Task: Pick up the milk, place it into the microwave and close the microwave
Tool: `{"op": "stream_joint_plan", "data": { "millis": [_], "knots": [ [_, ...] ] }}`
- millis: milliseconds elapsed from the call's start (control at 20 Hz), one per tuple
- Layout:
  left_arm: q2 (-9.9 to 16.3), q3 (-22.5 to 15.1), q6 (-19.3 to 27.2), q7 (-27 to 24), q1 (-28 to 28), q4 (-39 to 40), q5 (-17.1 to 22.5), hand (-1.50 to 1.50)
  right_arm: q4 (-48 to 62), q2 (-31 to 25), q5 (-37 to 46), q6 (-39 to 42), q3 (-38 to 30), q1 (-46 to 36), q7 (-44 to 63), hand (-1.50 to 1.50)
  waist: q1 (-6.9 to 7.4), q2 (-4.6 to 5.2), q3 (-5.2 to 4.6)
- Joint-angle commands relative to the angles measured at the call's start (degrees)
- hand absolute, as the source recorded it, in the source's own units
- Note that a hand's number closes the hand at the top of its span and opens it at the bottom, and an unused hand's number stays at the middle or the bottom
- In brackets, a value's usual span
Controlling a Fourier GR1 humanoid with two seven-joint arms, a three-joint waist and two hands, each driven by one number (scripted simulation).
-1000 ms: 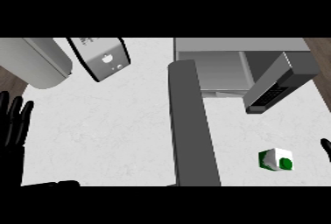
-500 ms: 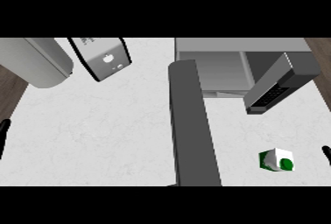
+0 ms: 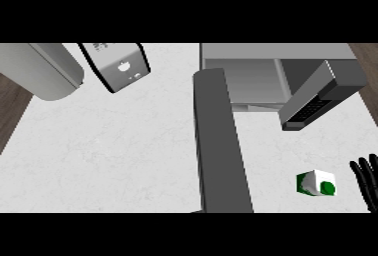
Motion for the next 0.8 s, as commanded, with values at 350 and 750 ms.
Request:
{"op": "stream_joint_plan", "data": {
  "millis": [350, 750],
  "knots": [
    [1.66, 7.45, -2.93, 3.93, -0.1, -2.01, 7.38, -1.5, 18.85, -0.52, 3.24, -1.84, -6.64, -6.38, -8.91, -1.5, -0.02, 0.06, 0.01],
    [-4.31, 3.93, -6.3, 1.26, 4.44, -4.87, 1.53, -1.5, 38.61, -5.09, 6.2, -2.53, -10.68, -16.04, -17.72, -1.5, 0.28, 0.09, 0.03]
  ]
}}
